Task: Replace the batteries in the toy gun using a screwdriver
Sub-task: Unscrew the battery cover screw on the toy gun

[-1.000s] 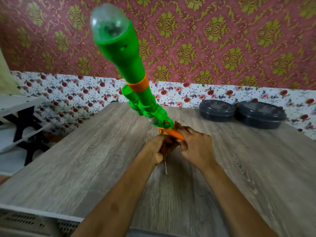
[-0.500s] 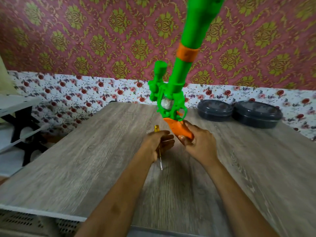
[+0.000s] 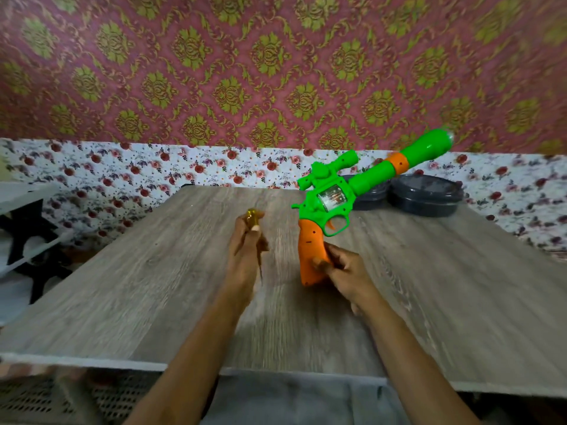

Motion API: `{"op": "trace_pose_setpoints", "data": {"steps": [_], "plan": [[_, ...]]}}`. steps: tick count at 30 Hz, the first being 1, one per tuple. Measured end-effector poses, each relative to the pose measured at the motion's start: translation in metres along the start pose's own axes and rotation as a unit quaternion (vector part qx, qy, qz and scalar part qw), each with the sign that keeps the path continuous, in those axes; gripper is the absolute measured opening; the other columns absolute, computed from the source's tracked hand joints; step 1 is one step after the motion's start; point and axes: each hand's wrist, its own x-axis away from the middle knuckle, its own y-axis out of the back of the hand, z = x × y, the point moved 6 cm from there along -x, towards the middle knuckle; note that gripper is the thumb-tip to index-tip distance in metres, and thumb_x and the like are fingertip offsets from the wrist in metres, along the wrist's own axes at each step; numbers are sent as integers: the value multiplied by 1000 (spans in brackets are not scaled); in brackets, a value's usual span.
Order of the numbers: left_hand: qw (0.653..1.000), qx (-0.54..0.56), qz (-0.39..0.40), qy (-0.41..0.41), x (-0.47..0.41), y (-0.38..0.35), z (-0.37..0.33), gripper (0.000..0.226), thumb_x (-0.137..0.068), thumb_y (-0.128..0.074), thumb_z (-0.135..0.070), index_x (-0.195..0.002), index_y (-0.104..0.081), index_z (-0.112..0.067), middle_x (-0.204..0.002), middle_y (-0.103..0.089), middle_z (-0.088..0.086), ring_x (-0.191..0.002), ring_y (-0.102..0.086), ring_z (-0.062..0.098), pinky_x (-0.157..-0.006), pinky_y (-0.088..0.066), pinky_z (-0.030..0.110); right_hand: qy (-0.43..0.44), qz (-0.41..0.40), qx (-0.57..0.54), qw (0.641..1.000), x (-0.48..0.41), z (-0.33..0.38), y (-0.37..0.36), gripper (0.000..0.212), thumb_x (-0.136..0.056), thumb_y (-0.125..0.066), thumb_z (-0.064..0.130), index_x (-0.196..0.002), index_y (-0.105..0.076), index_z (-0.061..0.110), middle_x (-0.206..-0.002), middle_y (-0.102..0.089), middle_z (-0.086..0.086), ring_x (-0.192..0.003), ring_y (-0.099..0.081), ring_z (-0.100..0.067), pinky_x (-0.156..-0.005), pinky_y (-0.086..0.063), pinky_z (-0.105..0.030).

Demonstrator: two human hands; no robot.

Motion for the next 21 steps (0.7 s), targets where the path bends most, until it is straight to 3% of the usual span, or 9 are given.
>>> {"op": "trace_pose_setpoints", "data": {"steps": [4, 7, 9, 11, 14, 17, 21], "plan": [[962, -187, 21, -196, 29, 3, -29, 22, -91, -50, -19, -111, -53, -30, -96, -64, -5, -91, -63, 7, -81, -53, 25, -8, 45, -38, 998, 5, 1, -1, 38, -87, -57, 0, -116, -52, 25, -106, -63, 1, -73, -61, 13, -70, -51, -10], [905, -271, -20, -328, 46, 3, -41, 36, -95, -47, -25, -129, -36, -21, -102, -66, 12, -84, -66, 15, -72, -54, 24, -17, 64, -64, 996, 8, -1, -1, 39, -87, -55, 0, -122, -53, 17, -103, -63, -4, -73, -64, 7, -65, -53, -15], [872, -298, -26, -388, 52, 0, -45, 41, -97, -42, -29, -135, -26, -25, -99, -66, 18, -80, -65, 14, -67, -51, 20, -23, 83, -83, 993, 9, -3, -3, 37, -89, -54, 1, -124, -53, 10, -100, -64, -7, -75, -65, 2, -65, -55, -21], [856, -313, -25, -410, 56, -4, -47, 38, -99, -40, -29, -135, -28, -27, -100, -67, 18, -84, -63, 13, -69, -50, 19, -23, 98, -93, 991, 8, -2, -3, 35, -89, -53, 1, -123, -53, 11, -101, -64, -7, -79, -65, 0, -67, -55, -21], [862, -303, -22, -406, 58, -7, -47, 33, -96, -44, -24, -128, -36, -16, -103, -67, 20, -93, -62, 10, -79, -47, 9, -12, 106, -93, 990, 7, -2, -2, 34, -89, -53, 2, -122, -54, 11, -105, -65, -9, -84, -64, -2, -72, -54, -21], [873, -278, -10, -400, 58, -8, -47, 34, -91, -50, -10, -122, -36, -14, -103, -66, 17, -94, -63, 9, -80, -51, 14, -9, 110, -100, 989, 7, -2, -4, 34, -89, -56, 3, -122, -55, 12, -105, -65, -9, -85, -64, -2, -73, -54, -21], [881, -257, -3, -398, 59, -8, -48, 34, -91, -51, -7, -121, -36, -12, -104, -63, 8, -93, -64, 9, -78, -52, 15, -4, 114, -111, 987, 7, -1, -5, 34, -88, -55, 2, -121, -54, 13, -105, -65, -8, -85, -64, -1, -73, -53, -20]]}}
